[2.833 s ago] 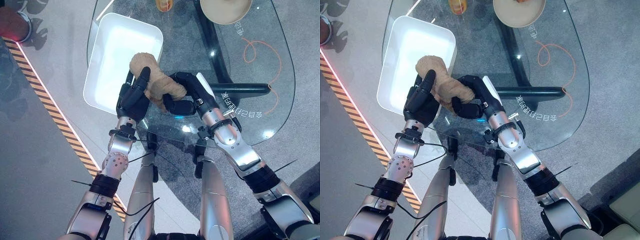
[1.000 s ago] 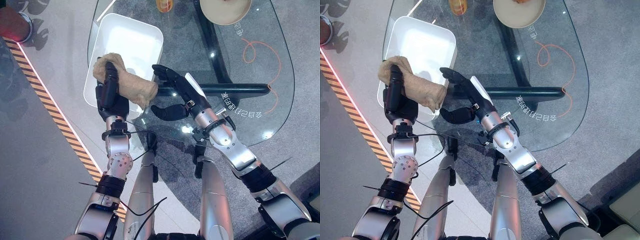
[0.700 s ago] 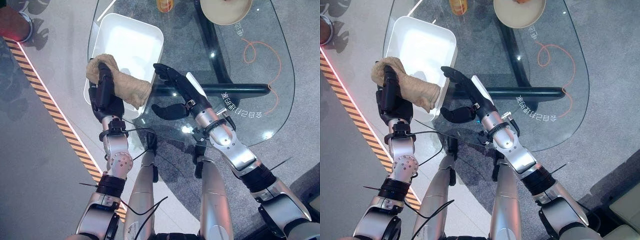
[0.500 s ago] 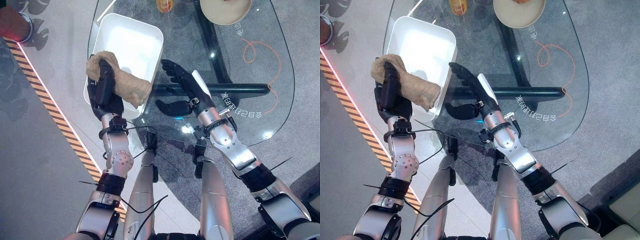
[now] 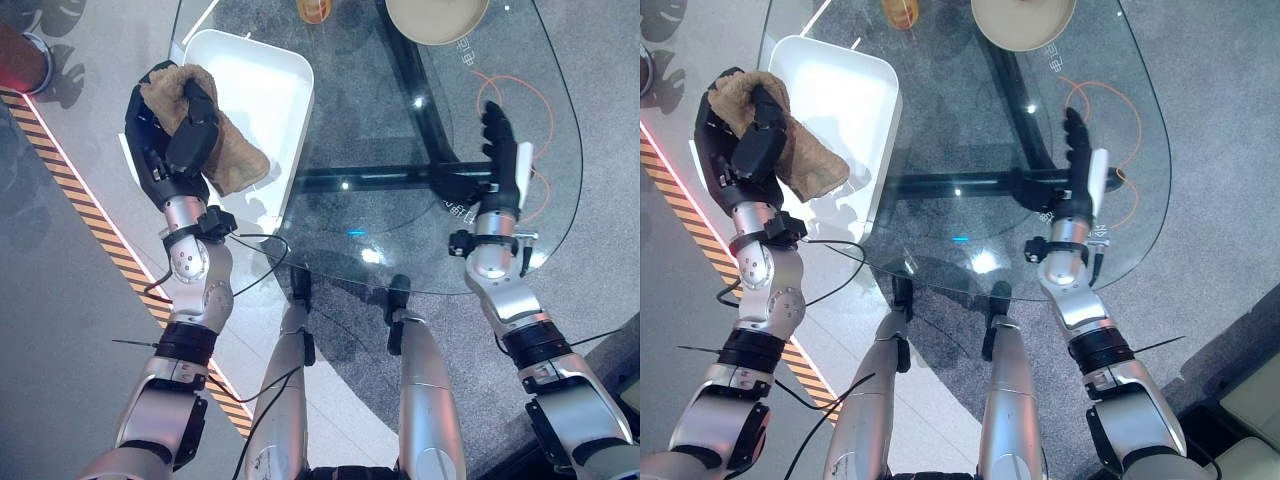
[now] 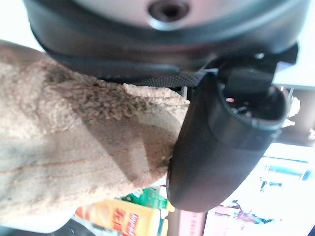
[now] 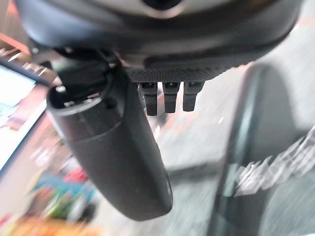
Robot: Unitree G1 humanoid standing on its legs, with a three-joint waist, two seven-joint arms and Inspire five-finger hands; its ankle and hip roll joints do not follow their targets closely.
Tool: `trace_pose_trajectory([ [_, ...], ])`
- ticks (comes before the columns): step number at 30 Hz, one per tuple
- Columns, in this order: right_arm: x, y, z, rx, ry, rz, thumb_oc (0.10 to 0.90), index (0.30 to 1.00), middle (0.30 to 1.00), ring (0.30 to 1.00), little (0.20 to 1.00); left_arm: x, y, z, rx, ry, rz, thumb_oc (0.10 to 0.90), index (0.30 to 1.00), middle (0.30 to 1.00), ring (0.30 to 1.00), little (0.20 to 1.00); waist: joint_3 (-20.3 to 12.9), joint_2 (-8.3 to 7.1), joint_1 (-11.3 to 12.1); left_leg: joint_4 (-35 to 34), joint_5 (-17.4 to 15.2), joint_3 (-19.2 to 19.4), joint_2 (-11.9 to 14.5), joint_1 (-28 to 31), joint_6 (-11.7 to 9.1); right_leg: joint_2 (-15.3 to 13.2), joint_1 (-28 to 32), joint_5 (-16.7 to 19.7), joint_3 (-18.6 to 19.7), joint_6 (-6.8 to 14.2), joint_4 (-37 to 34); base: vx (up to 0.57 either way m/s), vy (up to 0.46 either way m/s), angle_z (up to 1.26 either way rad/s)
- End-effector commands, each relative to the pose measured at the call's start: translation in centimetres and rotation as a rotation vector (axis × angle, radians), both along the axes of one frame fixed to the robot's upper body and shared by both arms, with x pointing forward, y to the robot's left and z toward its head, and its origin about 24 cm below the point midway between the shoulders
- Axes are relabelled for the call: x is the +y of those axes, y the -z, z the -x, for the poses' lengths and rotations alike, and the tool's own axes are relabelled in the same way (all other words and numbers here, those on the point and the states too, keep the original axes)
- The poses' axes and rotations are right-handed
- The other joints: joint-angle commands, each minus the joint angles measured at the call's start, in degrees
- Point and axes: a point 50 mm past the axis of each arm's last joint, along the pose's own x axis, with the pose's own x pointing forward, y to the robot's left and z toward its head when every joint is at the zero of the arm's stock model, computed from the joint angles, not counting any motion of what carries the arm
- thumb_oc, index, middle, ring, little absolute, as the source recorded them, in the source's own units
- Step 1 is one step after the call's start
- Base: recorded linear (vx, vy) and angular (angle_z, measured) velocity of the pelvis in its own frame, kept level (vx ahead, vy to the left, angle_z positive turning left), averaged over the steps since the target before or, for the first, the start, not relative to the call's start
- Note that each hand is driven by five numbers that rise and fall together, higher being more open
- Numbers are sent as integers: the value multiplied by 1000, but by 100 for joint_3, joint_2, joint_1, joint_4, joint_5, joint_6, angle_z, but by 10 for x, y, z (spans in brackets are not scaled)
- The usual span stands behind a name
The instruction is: Wipe the table with a cloth and put it in the basket.
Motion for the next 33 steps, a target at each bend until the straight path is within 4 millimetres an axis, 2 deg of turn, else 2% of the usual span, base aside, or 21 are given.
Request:
trace_pose_trajectory([
  [1,-25,-47,6,-249,103,-27,800,900,900,900,900,11,-84,18,-351,-88,-111,100,300,300,300,200,-147,-88,23,594,-1045,207,-309,202,138,293,330,313,-158,81,-760,-19,10,-10],
  [2,-40,-42,6,-233,160,-52,800,900,900,900,900,14,-87,16,-342,-107,-125,100,300,300,300,200,-147,-87,23,590,-1047,216,-297,191,133,298,319,319,-157,83,-771,-16,7,-14],
  [3,-40,-43,6,-234,160,-53,800,900,900,900,900,14,-87,16,-343,-108,-125,100,300,300,300,200,-147,-86,25,587,-1041,217,-296,183,133,300,311,328,-157,82,-777,-26,5,-15],
  [4,-60,-32,8,-199,261,-70,800,900,900,900,900,20,-90,14,-323,-145,-160,100,300,300,300,200,-147,-79,7,584,-1041,222,-286,182,129,313,309,332,-152,86,-780,-15,-1,-11],
  [6,-71,-30,9,-180,315,-80,800,900,900,900,900,22,-95,12,-314,-168,-180,100,300,300,300,200,-147,-79,1,576,-999,236,-272,136,130,323,267,383,-146,81,-804,-30,1,-4],
  [8,-96,-15,15,-109,437,-93,800,900,900,900,900,27,-100,8,-281,-218,-223,100,300,300,300,200,-147,-72,-17,602,-1058,257,-241,155,119,334,286,336,-129,92,-787,-4,1,-5],
  [9,-101,-12,17,-91,465,-100,800,900,900,900,900,29,-102,7,-273,-231,-234,100,300,300,300,200,-147,-69,-20,602,-1058,262,-233,153,120,337,284,338,-124,93,-791,5,-1,-4],
  [10,-117,-1,22,-45,528,-100,800,900,900,900,900,33,-106,5,-255,-255,-251,100,300,300,300,200,-147,-62,-25,624,-1067,269,-220,133,126,347,274,336,-115,89,-790,0,0,0],
  [16,-156,42,50,155,700,-156,800,900,900,900,900,39,-117,-6,-152,-354,-346,100,300,300,300,200,-147,-39,-75,679,-1075,288,-173,38,156,381,202,354,-69,79,-798,1,-5,-2],
  [23,-170,75,69,393,768,-175,800,900,900,900,900,42,-122,-19,-20,-444,-465,100,300,300,300,200,-147,-32,-172,687,-1058,325,-137,-4,153,393,164,387,-17,69,-846,-6,-3,-3],
  [29,-169,100,80,546,748,-158,800,900,900,900,900,46,-117,-27,86,-493,-538,100,300,300,300,200,-147,-6,-264,658,-1024,374,-124,-15,149,404,109,407,42,61,-847,7,27,-6],
  [33,-160,116,81,640,703,-107,800,900,900,900,900,50,-108,-34,187,-513,-602,100,300,300,300,200,-147,23,-338,640,-993,423,-117,-25,143,408,54,421,88,50,-849,8,43,-2],
])
